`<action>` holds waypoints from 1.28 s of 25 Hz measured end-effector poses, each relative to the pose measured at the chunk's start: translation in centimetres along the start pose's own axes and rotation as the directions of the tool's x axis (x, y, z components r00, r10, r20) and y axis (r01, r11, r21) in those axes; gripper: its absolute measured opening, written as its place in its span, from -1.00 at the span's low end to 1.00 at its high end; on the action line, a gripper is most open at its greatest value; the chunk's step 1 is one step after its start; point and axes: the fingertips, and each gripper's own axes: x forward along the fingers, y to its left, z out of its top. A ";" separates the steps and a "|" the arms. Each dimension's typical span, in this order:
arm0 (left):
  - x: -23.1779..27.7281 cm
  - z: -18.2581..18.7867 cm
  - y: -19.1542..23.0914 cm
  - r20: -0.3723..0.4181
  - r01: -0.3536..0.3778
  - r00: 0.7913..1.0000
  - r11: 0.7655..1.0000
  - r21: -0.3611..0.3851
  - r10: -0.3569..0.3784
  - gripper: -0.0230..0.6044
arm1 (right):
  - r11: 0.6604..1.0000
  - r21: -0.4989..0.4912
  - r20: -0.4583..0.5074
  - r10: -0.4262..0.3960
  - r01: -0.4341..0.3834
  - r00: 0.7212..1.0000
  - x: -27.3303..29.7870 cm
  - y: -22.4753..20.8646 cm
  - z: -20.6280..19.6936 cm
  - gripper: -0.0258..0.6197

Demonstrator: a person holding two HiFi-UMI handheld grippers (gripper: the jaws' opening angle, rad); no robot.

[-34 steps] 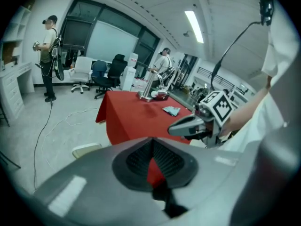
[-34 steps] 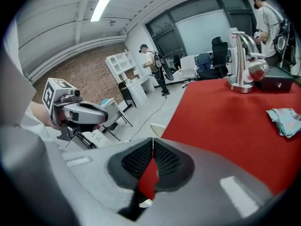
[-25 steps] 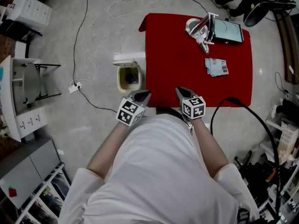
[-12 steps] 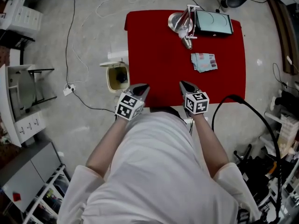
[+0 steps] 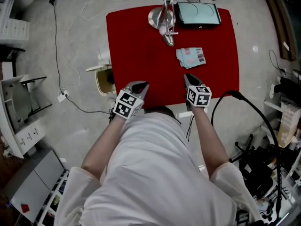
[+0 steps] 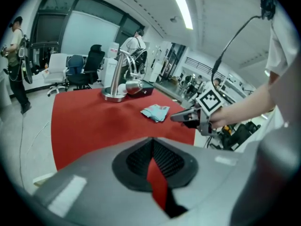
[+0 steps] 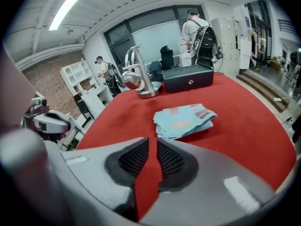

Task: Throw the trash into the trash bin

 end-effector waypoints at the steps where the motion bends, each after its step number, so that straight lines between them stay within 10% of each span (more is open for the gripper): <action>1: 0.4 0.0 -0.2 -0.007 0.005 1.000 1.000 0.006 -0.005 -0.91 | 0.999 0.021 0.001 -0.024 0.024 1.000 0.0 -1.3 0.1 -0.73; 18: 1.3 -0.6 1.6 -0.062 -0.053 0.997 0.998 -0.031 0.051 -0.91 | 0.943 0.268 -0.057 -0.188 0.196 0.981 4.1 -11.4 1.4 -0.33; 24: 0.9 -1.4 2.0 -0.073 -0.066 0.995 0.997 -0.039 0.063 -0.91 | 0.950 0.232 -0.067 -0.197 0.208 0.978 5.1 -11.3 1.7 -0.88; 32: -0.4 -2.5 2.3 -0.062 -0.081 0.995 0.996 -0.046 0.078 -0.91 | 0.985 0.149 0.006 -0.091 0.089 0.996 4.5 -8.0 3.3 -0.92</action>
